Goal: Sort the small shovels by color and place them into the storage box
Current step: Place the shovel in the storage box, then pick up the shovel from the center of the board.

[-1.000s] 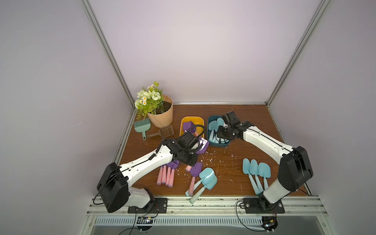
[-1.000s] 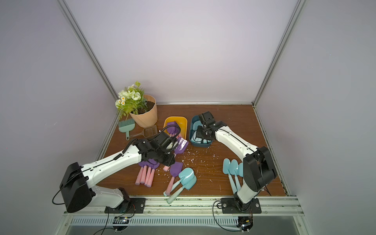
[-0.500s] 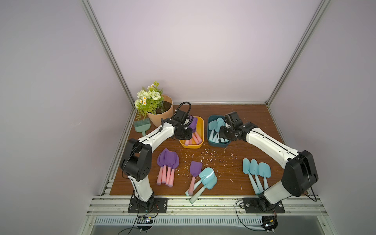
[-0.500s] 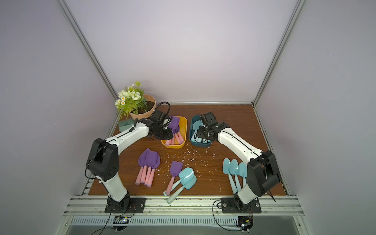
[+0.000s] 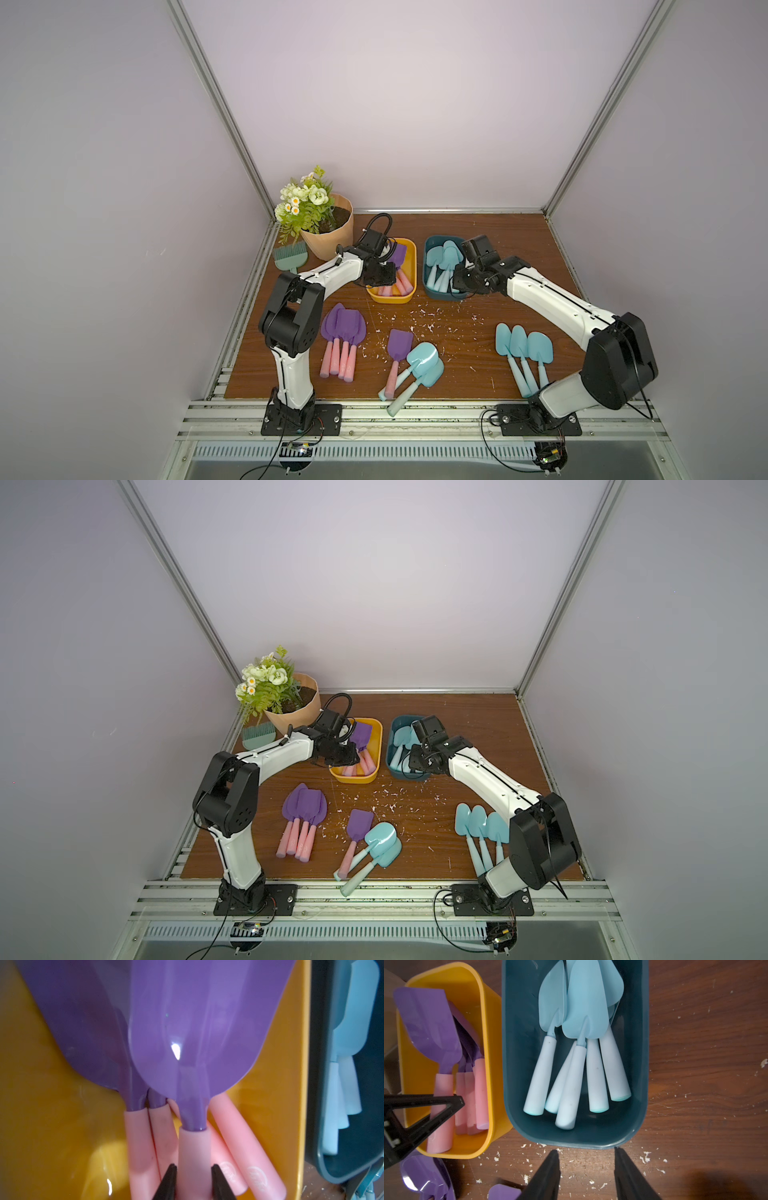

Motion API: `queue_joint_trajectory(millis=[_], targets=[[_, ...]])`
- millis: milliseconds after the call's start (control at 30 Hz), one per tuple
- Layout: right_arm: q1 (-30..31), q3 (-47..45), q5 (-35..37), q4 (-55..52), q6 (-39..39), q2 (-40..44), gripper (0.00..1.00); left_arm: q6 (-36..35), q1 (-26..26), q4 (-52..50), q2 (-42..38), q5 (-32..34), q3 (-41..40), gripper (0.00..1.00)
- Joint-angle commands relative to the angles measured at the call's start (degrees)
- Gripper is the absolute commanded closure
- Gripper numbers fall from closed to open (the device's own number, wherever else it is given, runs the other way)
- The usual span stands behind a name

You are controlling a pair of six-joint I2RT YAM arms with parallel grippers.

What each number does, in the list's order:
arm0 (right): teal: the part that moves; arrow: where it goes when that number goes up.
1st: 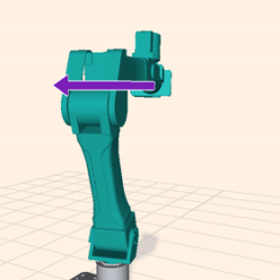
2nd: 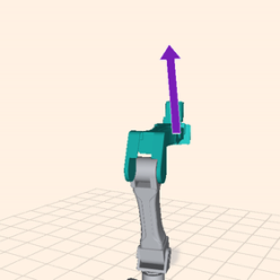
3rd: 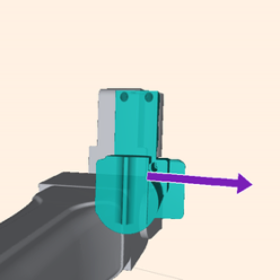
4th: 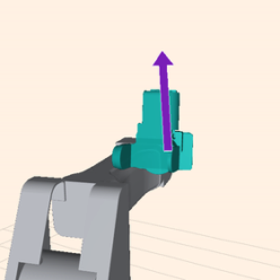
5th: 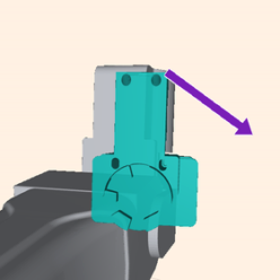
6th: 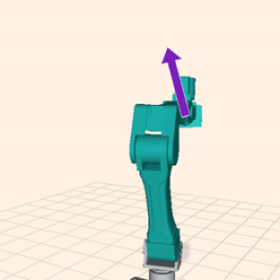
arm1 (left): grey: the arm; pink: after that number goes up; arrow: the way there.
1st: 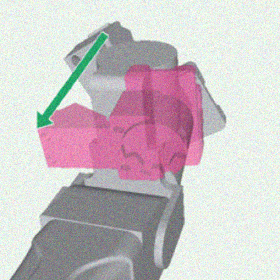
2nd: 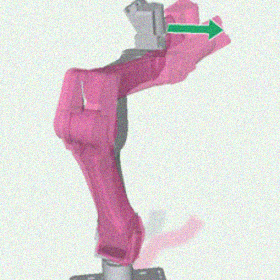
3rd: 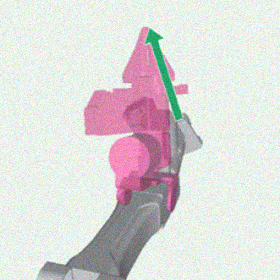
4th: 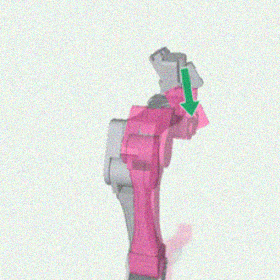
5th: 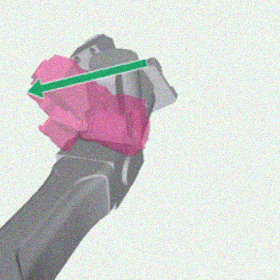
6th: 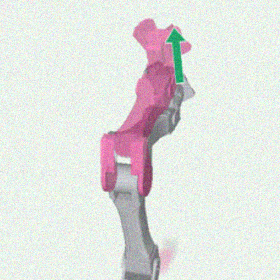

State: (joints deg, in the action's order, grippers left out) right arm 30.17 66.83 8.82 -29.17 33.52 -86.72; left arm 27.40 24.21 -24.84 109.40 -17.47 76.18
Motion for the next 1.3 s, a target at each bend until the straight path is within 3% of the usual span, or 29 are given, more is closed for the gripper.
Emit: queue_joint_trajectory(millis=[0,167,267,333,367,600,833,1033,1267], targets=[[-0.25,-1.59,-0.25,-1.05,0.91,2.45,0.53,1.34,-1.26,1.34,0.75,1.06,0.19,0.84],[-0.2,-5.16,0.71,-2.21,2.79,4.33,0.53,1.42,-1.26,0.41,0.87,-0.04,0.08,0.66],[-0.2,-7.28,2.84,-4.01,4.15,6.53,0.52,1.17,-1.26,0.33,-1.69,1.61,-0.74,0.59],[-0.22,-8.72,4.38,-5.75,5.36,8.33,0.52,1.12,-1.26,0.4,-4.03,2.24,-1.02,0.46],[-0.22,-9.67,4.81,-6.58,5.94,9.4,0.51,1.3,-1.21,0.73,-5.41,2.39,-1.16,0.44],[-0.2,-18.19,7.42,-13.9,14.06,19.15,0.52,3.78,0.24,7.74,-15.07,4.72,-6.78,0.43],[-0.2,-25.31,9.08,-23.68,17.46,24.68,0.52,6.44,2.14,10.69,-17.92,4.91,-10.52,0.43],[-0.2,-29.08,3.16,-23.08,16.78,24.29,0.52,6.36,2.16,10.18,-16.89,4.72,-9.69,0.43],[-0.2,-28.29,6.21,-22.88,18.51,17.89,0.51,6.97,2.15,10.78,-17.78,4.16,-10.14,0.43]])
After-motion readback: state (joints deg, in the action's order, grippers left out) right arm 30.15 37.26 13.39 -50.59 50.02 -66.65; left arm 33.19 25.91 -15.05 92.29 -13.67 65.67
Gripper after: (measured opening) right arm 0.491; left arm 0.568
